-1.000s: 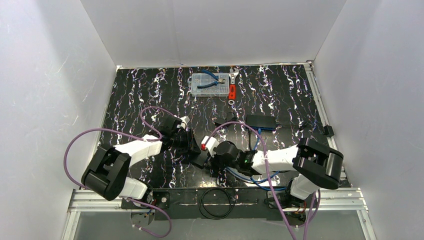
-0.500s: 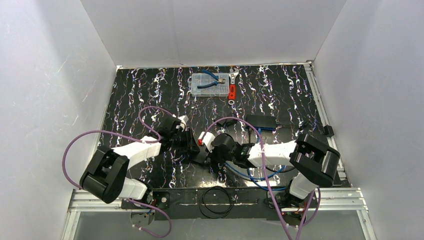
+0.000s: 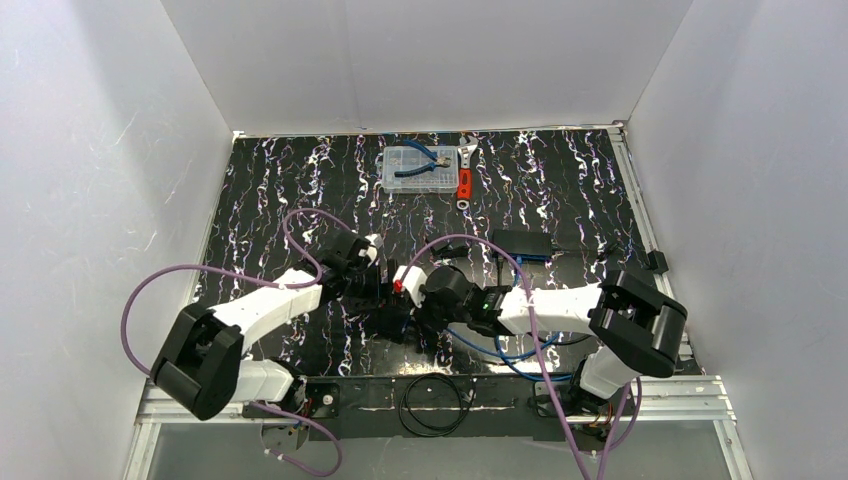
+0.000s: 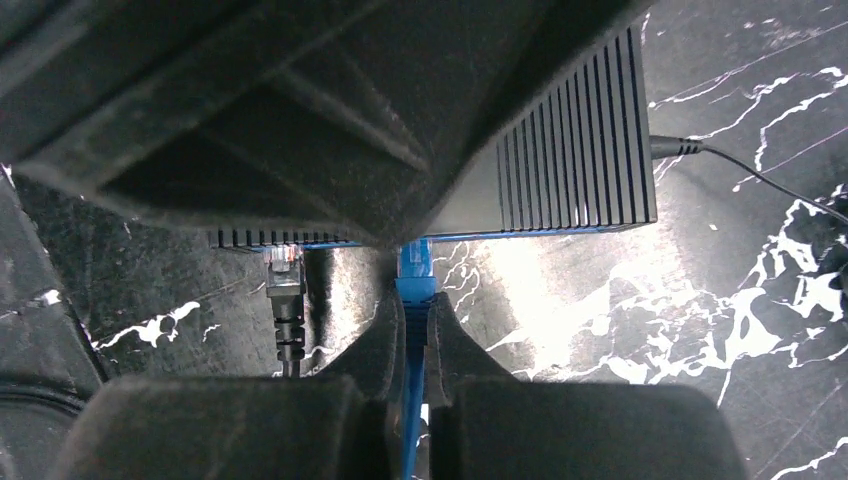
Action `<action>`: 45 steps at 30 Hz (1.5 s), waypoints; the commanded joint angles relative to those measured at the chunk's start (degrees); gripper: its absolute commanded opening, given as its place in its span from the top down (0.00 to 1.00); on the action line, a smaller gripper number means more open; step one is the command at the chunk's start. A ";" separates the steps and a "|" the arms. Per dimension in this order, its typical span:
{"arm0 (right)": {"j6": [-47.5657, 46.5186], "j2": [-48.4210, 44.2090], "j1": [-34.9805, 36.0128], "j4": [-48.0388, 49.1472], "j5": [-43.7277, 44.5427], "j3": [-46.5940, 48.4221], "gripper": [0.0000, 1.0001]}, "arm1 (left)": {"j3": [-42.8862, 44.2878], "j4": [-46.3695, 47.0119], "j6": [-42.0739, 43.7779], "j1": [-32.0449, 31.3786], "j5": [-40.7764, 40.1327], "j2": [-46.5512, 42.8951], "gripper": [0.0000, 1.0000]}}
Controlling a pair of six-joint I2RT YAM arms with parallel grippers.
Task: Insert the plug into the switch port
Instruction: Insert the connector into the switch port.
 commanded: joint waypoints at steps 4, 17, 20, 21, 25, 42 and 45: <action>1.20 -2.08 -2.19 1.59 1.79 2.70 0.99 | 6.59 -11.82 1.89 -0.55 -7.60 -7.70 0.02; 0.89 6.17 -7.69 -2.45 1.39 13.38 0.99 | 10.72 -25.28 2.64 -0.48 -17.50 -21.89 0.02; 0.96 9.37 -8.82 -3.95 1.71 17.17 0.99 | 11.08 -26.94 2.84 -0.46 -17.50 -24.37 0.02; 0.97 10.49 -9.16 -4.39 1.63 18.39 0.99 | 11.20 -27.53 2.89 -0.46 -17.46 -25.10 0.02; 1.57 14.17 -10.36 -6.29 1.26 21.94 0.99 | 10.96 -29.31 2.96 -0.47 -19.85 -28.12 0.02; 3.29 5.55 -12.56 -14.42 7.89 22.95 0.52 | 11.55 -32.86 4.74 -0.46 -22.00 -32.73 0.02; 3.68 -0.28 -12.56 -14.86 10.07 20.39 0.43 | 11.87 -32.55 5.26 -0.45 -22.24 -32.88 0.02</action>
